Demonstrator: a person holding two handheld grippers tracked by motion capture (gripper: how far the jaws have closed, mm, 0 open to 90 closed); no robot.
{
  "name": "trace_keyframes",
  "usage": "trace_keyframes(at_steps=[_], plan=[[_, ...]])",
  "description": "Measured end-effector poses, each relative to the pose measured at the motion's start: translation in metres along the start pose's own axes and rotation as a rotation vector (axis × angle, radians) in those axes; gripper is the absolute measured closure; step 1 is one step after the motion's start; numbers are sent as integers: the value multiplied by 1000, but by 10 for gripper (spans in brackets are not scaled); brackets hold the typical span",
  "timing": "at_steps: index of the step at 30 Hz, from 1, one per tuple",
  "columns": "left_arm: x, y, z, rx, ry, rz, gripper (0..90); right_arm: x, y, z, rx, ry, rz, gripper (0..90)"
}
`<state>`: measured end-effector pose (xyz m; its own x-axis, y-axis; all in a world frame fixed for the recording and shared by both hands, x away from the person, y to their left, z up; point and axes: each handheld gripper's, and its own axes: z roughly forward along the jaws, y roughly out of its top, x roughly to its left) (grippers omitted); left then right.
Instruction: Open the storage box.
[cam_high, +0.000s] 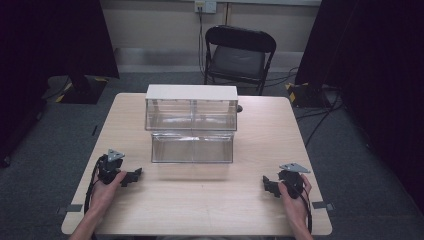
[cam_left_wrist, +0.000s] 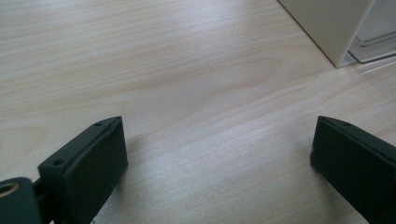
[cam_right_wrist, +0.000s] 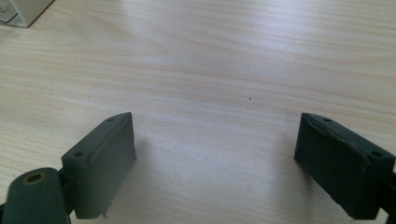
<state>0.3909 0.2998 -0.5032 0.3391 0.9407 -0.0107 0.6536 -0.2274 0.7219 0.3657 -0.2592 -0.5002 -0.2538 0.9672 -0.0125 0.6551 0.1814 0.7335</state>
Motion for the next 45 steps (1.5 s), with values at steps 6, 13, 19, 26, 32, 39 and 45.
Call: trace_keyframes(at_steps=[6,13,19,26,32,39,45], plan=[[0,0,0,2,3,1,27,0,0,0,0,0,0,117],[-2,2,-1,10,4,-1,83,0,0,0,0,0,0,116],[-3,4,-4,14,8,1,159,0,0,0,0,0,0,117],[-6,8,-11,-41,-16,7,164,0,0,0,0,0,0,117],[-17,13,-17,-83,-83,28,162,0,0,0,0,0,0,117],[-28,18,-20,-105,-116,42,164,0,0,0,0,0,0,117],[-37,21,-19,-124,-149,59,171,0,0,0,0,0,0,117]])
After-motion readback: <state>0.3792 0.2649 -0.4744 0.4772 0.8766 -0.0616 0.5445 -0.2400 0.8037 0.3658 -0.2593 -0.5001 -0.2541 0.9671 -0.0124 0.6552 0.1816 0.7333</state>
